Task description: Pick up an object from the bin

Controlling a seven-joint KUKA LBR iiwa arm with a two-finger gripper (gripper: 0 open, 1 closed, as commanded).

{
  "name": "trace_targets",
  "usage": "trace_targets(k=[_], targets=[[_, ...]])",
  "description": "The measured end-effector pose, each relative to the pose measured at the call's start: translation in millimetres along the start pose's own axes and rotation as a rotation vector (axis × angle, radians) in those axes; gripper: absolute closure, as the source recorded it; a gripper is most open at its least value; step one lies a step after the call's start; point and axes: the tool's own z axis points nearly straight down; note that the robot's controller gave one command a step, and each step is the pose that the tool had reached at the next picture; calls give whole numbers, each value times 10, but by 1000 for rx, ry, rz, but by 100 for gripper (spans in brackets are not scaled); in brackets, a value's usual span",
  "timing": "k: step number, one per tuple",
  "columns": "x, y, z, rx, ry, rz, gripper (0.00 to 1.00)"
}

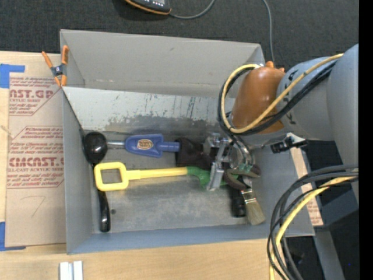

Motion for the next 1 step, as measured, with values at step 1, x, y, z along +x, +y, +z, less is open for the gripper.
trace_targets(k=[1], targets=[[-12,168,95,-5,-23,254,0]])
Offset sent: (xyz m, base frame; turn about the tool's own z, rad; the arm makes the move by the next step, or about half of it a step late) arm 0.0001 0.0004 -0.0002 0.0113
